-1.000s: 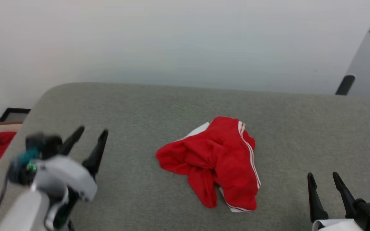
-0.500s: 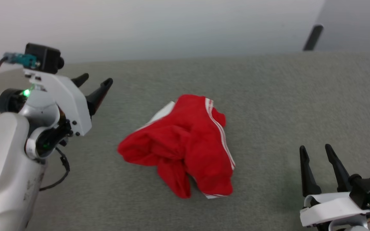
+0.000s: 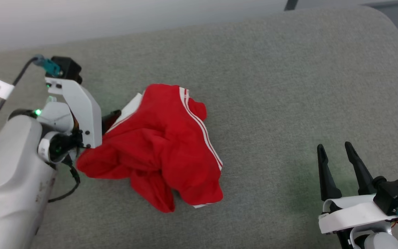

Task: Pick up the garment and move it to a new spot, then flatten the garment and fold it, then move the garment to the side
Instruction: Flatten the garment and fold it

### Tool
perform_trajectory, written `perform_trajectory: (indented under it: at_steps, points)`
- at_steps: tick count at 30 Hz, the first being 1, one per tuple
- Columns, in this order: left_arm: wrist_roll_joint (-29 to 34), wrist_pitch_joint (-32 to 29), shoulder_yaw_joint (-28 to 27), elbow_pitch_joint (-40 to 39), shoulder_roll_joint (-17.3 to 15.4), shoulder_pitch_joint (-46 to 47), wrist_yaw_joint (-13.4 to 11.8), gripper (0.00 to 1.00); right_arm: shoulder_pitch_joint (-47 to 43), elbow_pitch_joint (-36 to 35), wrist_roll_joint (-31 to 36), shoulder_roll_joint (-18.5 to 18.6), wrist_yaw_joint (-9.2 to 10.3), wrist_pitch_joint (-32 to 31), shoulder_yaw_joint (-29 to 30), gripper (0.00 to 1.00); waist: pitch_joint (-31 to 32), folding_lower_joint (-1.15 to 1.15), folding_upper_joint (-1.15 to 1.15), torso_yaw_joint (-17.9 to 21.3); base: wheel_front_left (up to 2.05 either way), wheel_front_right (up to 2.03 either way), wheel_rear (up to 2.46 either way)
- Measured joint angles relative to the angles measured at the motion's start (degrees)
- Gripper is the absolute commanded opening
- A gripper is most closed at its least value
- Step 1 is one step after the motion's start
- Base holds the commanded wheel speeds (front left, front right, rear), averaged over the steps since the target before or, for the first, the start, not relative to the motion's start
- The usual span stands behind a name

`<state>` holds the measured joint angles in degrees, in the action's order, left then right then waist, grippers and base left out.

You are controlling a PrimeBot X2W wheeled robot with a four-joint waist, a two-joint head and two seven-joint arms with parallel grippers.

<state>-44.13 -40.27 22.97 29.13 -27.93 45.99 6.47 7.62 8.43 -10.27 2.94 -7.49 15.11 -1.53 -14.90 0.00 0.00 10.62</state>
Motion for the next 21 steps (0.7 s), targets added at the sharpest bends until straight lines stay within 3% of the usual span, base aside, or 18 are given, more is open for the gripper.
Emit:
perform_trajectory:
  at_steps: [18,19,21]
  points:
    - [-0.69,-1.51,3.90,11.15,2.45,2.81,0.60,1.00,0.06,-0.13,0.64,0.00,0.00,0.00,-0.34,1.00,-2.38,0.00,0.00,2.24,0.00,0.00,0.00]
    - [-0.98,-1.60,4.02,11.73,2.70,2.96,0.60,0.87,0.12,-0.09,0.70,-0.01,0.01,0.00,-0.35,1.00,-2.35,0.00,0.00,2.20,0.00,0.00,0.00]
    - [-1.77,-1.74,4.20,12.45,3.12,3.13,0.66,0.00,0.27,-0.11,0.74,0.00,0.00,0.00,-0.33,1.00,-2.28,0.00,0.00,2.09,0.00,0.00,0.00]
